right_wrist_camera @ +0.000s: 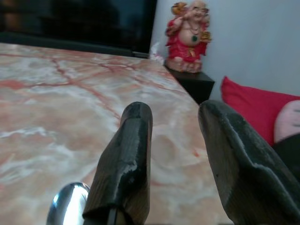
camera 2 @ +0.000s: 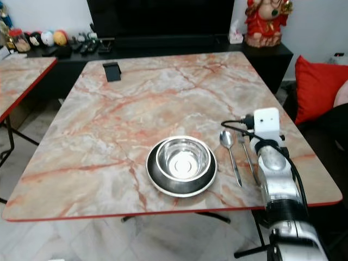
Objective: Setting the table
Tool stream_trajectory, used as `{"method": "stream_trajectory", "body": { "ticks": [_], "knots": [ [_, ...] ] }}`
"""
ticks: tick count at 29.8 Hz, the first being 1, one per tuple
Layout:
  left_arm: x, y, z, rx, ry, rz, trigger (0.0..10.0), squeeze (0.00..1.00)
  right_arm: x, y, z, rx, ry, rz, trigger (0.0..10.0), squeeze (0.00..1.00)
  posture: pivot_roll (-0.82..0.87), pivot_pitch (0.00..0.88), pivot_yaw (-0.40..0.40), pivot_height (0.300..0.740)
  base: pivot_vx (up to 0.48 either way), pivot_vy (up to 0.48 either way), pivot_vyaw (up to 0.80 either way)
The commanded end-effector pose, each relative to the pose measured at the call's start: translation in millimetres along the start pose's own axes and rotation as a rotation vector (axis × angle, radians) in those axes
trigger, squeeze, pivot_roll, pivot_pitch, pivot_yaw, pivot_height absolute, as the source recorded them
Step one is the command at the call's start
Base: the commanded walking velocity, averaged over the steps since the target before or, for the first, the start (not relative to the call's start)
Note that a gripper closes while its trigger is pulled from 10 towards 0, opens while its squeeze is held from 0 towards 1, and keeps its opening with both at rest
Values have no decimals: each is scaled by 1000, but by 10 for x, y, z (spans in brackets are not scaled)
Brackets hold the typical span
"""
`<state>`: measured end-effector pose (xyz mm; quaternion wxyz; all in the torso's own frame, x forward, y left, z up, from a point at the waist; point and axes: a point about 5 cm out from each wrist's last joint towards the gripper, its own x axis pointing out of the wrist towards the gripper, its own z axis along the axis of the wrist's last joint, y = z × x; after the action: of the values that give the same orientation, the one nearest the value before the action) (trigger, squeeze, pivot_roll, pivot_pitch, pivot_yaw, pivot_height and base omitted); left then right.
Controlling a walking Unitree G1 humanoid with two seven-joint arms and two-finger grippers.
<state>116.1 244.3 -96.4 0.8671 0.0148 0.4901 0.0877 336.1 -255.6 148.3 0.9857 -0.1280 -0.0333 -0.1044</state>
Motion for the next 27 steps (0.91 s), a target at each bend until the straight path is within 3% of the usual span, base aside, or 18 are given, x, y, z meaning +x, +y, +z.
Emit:
{"method": "stream_trajectory", "body": {
  "ticks": [1,4,9,27],
  "knots": [
    [-11,29,-26,17,3,3,10000,0,-44,-38,51,26,-46,-37,10000,0,-86,0,60,732,0,0,0],
    [-14,35,-30,19,1,3,10000,0,-205,-48,6,36,-84,-74,10000,0,-85,0,60,732,0,0,0],
    [-15,37,-31,23,0,1,10000,0,-289,19,37,50,-115,-68,10000,0,-94,0,64,732,0,0,0],
    [-18,25,-49,18,7,-6,10000,0,-216,147,212,73,-172,-21,10000,0,-97,0,49,732,0,0,0]
  ]
}}
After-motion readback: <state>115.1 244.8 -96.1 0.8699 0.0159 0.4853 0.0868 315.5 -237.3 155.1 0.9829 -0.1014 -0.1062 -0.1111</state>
